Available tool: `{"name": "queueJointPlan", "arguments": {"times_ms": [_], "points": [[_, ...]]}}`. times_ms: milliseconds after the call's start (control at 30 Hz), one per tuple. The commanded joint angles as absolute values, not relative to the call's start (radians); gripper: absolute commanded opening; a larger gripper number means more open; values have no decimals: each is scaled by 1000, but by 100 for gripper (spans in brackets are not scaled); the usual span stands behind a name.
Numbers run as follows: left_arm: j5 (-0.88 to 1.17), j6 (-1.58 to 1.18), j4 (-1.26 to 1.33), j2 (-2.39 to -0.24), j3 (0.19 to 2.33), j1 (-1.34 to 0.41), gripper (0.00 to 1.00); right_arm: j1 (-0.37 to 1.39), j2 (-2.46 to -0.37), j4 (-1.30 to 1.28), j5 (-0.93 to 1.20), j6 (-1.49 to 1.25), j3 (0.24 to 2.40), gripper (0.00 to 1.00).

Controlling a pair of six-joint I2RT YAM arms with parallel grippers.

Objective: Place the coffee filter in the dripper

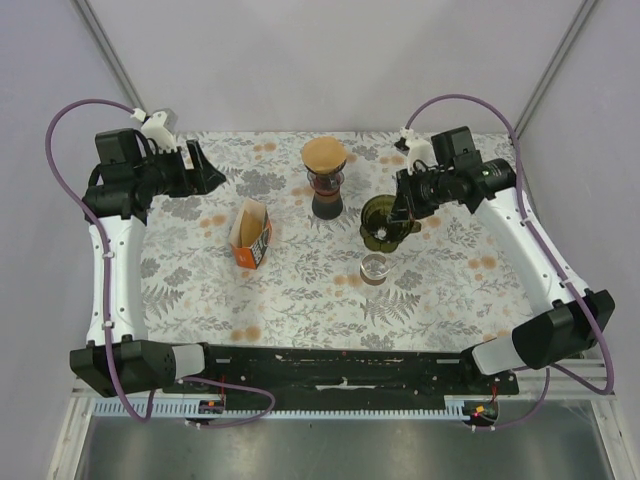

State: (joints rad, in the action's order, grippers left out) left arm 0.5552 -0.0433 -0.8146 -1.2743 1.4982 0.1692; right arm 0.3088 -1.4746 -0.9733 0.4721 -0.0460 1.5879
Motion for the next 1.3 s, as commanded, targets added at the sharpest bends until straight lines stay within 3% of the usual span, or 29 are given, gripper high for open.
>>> {"name": "queueJointPlan", "arguments": {"times_ms": [0,1067,1267], "points": [[591,-9,-807,-1244,1488,175,86,347,-1422,-1052,500,-9,1508,0],[589,-2,-821,-1230,1496,175,86,397,-1598,-939,540,57,1397,0],[591,-2,-821,-1235,1496,176,86,397,-1563,-939,511,52,1396,30]]}}
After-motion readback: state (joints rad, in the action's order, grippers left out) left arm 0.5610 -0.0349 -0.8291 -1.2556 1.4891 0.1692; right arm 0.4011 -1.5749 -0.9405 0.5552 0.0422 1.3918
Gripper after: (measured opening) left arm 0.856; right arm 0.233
